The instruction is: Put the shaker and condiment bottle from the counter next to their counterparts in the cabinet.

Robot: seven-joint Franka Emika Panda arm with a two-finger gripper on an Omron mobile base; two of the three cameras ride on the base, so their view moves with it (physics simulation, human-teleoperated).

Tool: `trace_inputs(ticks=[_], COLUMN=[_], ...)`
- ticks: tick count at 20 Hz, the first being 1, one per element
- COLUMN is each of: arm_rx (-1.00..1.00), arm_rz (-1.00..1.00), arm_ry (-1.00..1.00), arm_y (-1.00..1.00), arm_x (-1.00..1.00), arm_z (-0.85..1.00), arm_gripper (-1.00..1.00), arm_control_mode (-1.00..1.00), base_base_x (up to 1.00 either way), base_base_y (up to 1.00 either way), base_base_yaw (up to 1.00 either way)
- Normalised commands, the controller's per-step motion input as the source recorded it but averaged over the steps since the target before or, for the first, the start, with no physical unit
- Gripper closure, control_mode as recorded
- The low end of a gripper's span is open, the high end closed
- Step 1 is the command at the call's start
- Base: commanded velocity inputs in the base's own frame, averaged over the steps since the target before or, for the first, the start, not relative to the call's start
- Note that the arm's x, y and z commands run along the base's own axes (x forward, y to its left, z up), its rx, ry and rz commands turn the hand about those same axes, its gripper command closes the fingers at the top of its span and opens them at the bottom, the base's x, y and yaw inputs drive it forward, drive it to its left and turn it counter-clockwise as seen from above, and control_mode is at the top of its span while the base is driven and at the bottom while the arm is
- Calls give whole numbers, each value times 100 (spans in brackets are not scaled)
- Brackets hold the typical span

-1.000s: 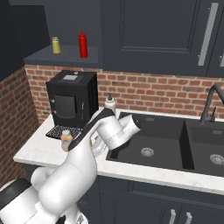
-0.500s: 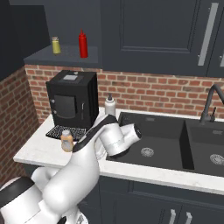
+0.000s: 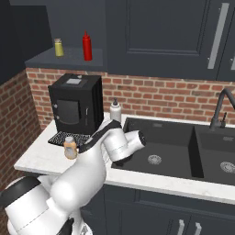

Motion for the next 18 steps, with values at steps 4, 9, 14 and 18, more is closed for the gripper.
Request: trace_inputs(ticks=[4, 9, 14, 18], arm_rx=[0, 1, 4, 5], arm_rz=[1, 1, 0, 0], arm_ry=[5, 2, 0, 0], arm_y=[0, 0, 0, 0], arm_x=[18, 17, 17, 22], arm_z=[0, -6, -17, -11], arm_gripper=[-100, -100, -100, -100], arm_control_mode=[-100, -100, -100, -100], base_base_x=[0, 0, 0, 0], base_base_y=[0, 0, 0, 0], base_base_yaw=[0, 0, 0, 0])
